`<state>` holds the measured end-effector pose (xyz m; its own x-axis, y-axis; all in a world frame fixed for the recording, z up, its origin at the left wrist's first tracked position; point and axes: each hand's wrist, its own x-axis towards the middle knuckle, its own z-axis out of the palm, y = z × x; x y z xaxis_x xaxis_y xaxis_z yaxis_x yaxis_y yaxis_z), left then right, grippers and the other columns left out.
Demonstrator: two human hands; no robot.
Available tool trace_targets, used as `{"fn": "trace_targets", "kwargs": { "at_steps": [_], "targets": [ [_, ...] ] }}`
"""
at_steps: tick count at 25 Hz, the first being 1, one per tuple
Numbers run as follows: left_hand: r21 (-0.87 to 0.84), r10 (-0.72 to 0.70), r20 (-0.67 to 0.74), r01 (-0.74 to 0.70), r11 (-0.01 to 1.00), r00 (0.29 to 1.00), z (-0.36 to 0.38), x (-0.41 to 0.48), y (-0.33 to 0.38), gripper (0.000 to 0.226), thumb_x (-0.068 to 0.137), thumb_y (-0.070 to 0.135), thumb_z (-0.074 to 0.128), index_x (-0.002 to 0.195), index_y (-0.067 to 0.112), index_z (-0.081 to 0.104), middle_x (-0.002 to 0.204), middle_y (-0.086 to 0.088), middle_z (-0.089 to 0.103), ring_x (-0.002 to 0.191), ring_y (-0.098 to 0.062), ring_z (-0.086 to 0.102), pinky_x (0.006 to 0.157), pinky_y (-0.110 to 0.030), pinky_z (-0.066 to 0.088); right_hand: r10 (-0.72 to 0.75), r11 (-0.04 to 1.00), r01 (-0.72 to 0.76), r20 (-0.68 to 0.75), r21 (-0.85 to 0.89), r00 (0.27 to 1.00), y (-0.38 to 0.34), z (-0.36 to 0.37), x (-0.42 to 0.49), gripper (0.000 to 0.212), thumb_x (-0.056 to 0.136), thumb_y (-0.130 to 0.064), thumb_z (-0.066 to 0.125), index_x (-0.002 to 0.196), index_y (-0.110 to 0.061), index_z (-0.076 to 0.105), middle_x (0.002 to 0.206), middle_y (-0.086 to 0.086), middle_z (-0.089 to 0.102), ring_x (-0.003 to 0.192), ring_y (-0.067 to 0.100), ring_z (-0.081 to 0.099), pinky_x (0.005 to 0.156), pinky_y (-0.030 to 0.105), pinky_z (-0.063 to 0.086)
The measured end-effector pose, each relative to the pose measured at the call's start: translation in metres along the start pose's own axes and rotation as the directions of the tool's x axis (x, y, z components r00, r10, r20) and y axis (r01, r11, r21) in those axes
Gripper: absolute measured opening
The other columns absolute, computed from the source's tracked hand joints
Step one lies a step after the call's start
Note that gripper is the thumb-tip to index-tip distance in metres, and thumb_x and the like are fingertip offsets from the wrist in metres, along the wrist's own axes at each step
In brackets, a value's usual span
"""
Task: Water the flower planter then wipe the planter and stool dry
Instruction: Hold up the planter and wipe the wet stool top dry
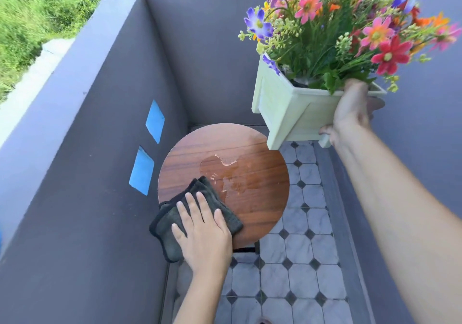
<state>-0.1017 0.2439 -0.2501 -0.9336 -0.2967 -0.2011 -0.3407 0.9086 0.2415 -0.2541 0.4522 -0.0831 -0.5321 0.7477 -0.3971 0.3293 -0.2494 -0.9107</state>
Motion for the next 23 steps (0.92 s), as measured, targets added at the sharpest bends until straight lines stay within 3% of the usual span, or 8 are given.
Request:
{"fn": "trace_targets", "kwargs": {
  "at_steps": [5,8,11,14,17,19,20,23],
  "targets": [
    [-0.044,0.076,0.057,-0.073,0.996,0.995,0.004,-0.032,0.022,0.082,0.090,0.066,0.013,0.139,0.005,0.037,0.145,-0.015,0.046,0.135,-0.030,0.030,0.103,-0.054,0.028,-0.006,1.000,0.006,0.020,0.008,1.000,-0.004,-0.002,-0.004,0.040,0.073,-0.033,0.048,0.107,-0.018,0.032,0.119,0.010,0.044,0.106,0.032,0.051,0.066,0.043,0.052],
    [0.057,0.232,0.075,-0.237,0.970,0.970,0.012,-0.045,0.021,0.116,0.061,0.081,0.054,0.142,0.002,0.034,0.151,-0.016,0.035,0.136,-0.034,0.027,0.101,-0.053,0.020,-0.001,1.000,0.001,0.024,0.012,1.000,-0.007,-0.004,-0.004,0.036,0.078,-0.029,0.049,0.108,-0.017,0.033,0.120,0.010,0.043,0.109,0.032,0.048,0.076,0.052,0.053],
    [0.128,0.330,0.085,-0.339,0.932,0.940,0.017,-0.048,0.014,0.146,0.036,0.054,0.087,0.150,0.008,0.008,0.159,-0.015,-0.002,0.138,-0.037,0.024,0.100,-0.056,0.023,-0.004,1.000,0.004,0.039,0.021,0.999,-0.011,-0.005,-0.005,0.037,0.077,-0.029,0.049,0.108,-0.017,0.032,0.117,0.009,0.041,0.110,0.033,0.046,0.074,0.052,0.052],
    [0.042,0.435,0.085,-0.439,0.897,0.897,0.018,-0.056,0.015,0.131,0.053,0.052,0.078,0.151,0.013,0.000,0.157,-0.016,0.011,0.141,-0.038,0.017,0.096,-0.059,0.035,-0.012,1.000,0.010,0.050,0.027,0.999,-0.015,-0.007,-0.008,0.044,0.069,-0.032,0.047,0.107,-0.017,0.032,0.119,0.010,0.042,0.113,0.034,0.046,0.080,0.057,0.052],
    [0.037,0.461,0.074,-0.465,0.885,0.884,0.001,-0.064,0.031,0.082,0.073,0.054,0.038,0.146,0.018,0.026,0.149,-0.009,0.035,0.144,-0.037,0.008,0.085,-0.050,0.053,-0.016,1.000,0.015,0.041,0.027,0.999,-0.019,-0.009,-0.012,0.051,0.060,-0.035,0.045,0.107,-0.017,0.032,0.123,0.011,0.044,0.112,0.034,0.047,0.089,0.058,0.048],
    [-0.217,0.395,0.201,-0.352,0.910,0.896,-0.029,-0.074,0.049,0.054,0.086,0.049,0.030,0.134,0.030,0.044,0.146,0.002,0.041,0.137,-0.030,0.029,0.094,-0.035,0.047,-0.026,0.999,0.025,0.021,0.025,0.999,-0.021,-0.009,-0.013,0.054,0.057,-0.036,0.045,0.107,-0.018,0.032,0.125,0.012,0.045,0.112,0.035,0.048,0.092,0.056,0.047],
    [-0.471,0.295,0.330,-0.115,0.874,0.897,-0.050,-0.078,0.058,0.037,0.092,0.045,0.033,0.120,0.036,0.056,0.135,0.006,0.053,0.124,-0.027,0.045,0.088,-0.025,0.044,-0.028,0.999,0.028,0.012,0.026,1.000,-0.021,-0.010,-0.014,0.054,0.057,-0.036,0.045,0.107,-0.018,0.032,0.126,0.012,0.045,0.113,0.034,0.048,0.093,0.056,0.047],
    [-0.770,0.051,0.576,0.520,0.371,0.816,-0.079,-0.063,0.071,0.026,0.091,0.030,0.050,0.080,0.017,0.069,0.086,-0.002,0.071,0.088,-0.024,0.065,0.076,-0.032,0.046,-0.031,0.999,0.031,-0.009,0.030,0.999,-0.022,-0.016,-0.012,0.058,0.057,-0.036,0.045,0.111,-0.018,0.034,0.127,0.012,0.046,0.117,0.034,0.048,0.095,0.054,0.047]
  ]
}}
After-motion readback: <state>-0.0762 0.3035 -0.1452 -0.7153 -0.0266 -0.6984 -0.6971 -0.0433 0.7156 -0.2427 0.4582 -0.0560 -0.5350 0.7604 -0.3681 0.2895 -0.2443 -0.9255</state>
